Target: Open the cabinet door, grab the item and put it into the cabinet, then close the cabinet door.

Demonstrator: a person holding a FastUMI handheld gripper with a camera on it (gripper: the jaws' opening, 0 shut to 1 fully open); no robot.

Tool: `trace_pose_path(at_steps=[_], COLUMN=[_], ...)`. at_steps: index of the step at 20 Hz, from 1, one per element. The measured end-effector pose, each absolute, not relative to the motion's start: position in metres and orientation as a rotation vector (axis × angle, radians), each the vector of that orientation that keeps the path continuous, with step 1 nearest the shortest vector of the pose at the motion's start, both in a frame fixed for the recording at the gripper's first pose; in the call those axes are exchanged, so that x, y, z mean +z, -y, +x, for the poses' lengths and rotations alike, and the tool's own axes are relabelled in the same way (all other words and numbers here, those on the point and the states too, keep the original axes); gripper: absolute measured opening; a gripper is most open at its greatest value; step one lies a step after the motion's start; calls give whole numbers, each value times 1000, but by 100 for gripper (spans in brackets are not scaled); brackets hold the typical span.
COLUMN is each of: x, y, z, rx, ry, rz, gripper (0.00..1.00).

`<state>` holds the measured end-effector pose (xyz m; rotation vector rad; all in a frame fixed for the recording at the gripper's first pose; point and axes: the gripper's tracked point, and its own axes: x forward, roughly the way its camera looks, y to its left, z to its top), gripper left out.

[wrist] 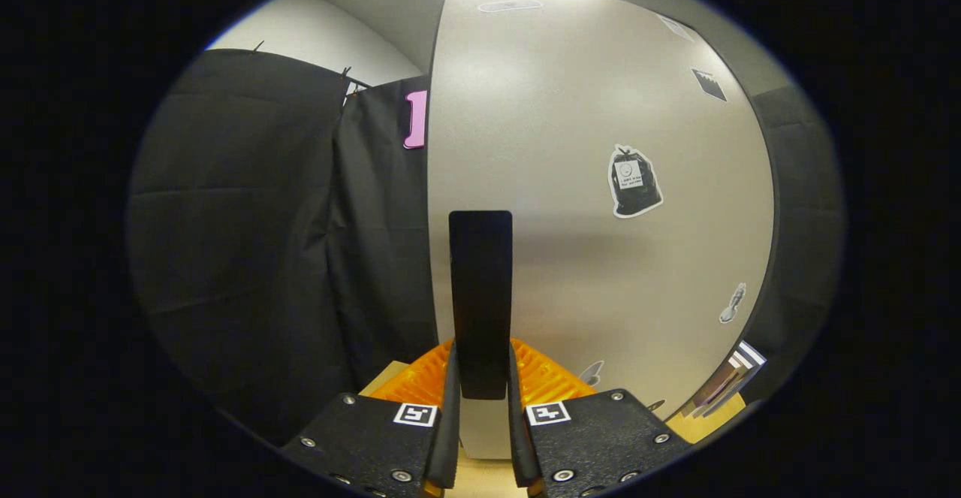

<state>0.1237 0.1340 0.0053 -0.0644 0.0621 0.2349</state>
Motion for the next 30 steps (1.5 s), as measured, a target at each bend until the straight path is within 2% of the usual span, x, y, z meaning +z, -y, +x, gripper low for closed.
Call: trace_pose_path(at_steps=[6,18,30], x=[4,6,7], y=[-127,-102,-61], z=[106,72,60], rx=[306,568,679], ry=[-64,-128,-139], rz=[-77,-64,-46], gripper=[29,29,29])
